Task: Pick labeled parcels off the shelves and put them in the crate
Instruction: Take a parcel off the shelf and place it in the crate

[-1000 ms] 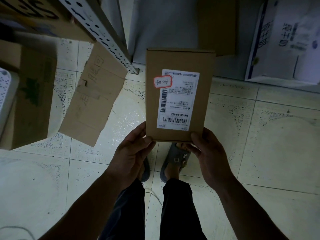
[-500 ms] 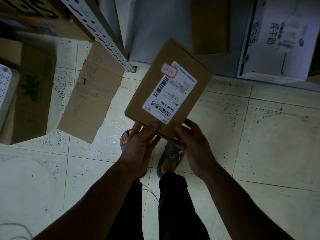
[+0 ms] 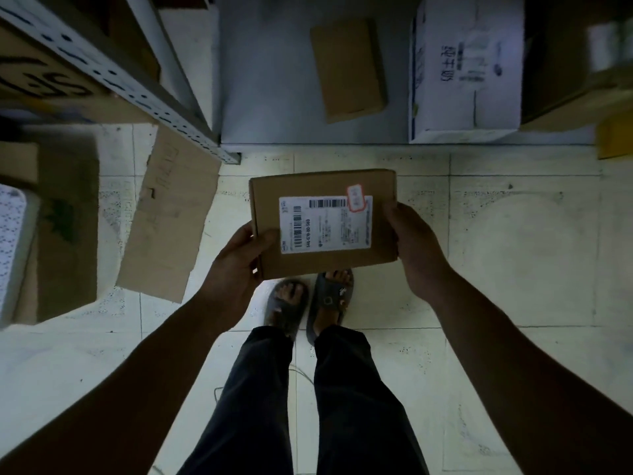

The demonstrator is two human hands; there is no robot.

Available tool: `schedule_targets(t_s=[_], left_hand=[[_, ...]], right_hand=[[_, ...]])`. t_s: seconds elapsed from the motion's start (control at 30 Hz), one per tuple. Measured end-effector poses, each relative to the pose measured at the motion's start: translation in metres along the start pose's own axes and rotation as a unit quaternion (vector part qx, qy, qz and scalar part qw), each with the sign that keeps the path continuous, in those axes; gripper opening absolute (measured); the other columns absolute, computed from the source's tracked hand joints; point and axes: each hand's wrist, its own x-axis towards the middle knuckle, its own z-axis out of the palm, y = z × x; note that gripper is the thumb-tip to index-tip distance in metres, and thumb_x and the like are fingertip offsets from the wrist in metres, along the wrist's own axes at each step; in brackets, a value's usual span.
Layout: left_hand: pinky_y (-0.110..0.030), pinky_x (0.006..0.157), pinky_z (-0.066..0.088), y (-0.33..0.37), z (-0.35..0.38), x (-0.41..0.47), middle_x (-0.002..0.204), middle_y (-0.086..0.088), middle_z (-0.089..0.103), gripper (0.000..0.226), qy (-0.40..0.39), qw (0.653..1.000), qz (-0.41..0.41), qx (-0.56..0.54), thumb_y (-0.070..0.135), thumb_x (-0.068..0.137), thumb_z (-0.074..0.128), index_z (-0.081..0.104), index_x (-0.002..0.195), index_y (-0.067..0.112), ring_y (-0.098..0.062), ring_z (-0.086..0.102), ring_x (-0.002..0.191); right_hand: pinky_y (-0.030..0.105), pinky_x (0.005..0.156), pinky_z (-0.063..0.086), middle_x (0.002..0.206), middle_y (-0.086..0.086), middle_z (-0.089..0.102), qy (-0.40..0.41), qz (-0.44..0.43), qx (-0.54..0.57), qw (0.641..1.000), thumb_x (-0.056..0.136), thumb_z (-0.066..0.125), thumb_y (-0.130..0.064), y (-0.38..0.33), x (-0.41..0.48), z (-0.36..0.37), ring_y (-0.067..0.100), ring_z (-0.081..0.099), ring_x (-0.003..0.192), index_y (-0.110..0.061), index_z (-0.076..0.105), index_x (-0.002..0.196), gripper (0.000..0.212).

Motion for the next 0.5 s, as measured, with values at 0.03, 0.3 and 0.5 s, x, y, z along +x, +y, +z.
schedule_targets(t_s=[0.03,0.3,0.5], left_hand=[[-0.045,0.098,0.049,0.000,0.004,0.001,0.128,-0.005,0.065,0.039,0.000,1.000,0.004,-0.002,0.016,0.096,0.049,0.051,0.135,0.018,-0.024,0.062,0.117],[-0.036,0.094,0.051,0.003,0.057,-0.018,0.114,0.002,0.070,0.028,-0.019,0.993,-0.044,0.110,0.013,0.097,0.051,0.060,0.121,0.025,-0.019,0.064,0.111],[-0.034,0.089,0.051,-0.005,0.121,-0.055,0.107,0.006,0.073,0.024,-0.109,0.964,-0.042,0.241,0.019,0.096,0.053,0.066,0.111,0.033,-0.016,0.065,0.105]], right_hand=[[0.052,0.097,0.049,0.112,0.003,0.070,0.002,0.006,0.005,1.000,0.097,0.045,-0.051,0.003,-0.003,-0.001,0.021,0.066,0.106,-0.021,0.060,0.122,0.042],[0.040,0.093,0.050,0.112,-0.005,0.071,0.105,0.059,0.103,0.987,0.097,0.054,-0.034,0.039,-0.083,-0.038,0.013,0.065,0.104,-0.026,0.060,0.127,0.031],[0.036,0.090,0.053,0.112,-0.002,0.070,0.203,0.070,0.238,0.947,0.098,0.054,-0.027,0.073,-0.168,-0.077,0.015,0.065,0.104,-0.022,0.058,0.125,0.028]])
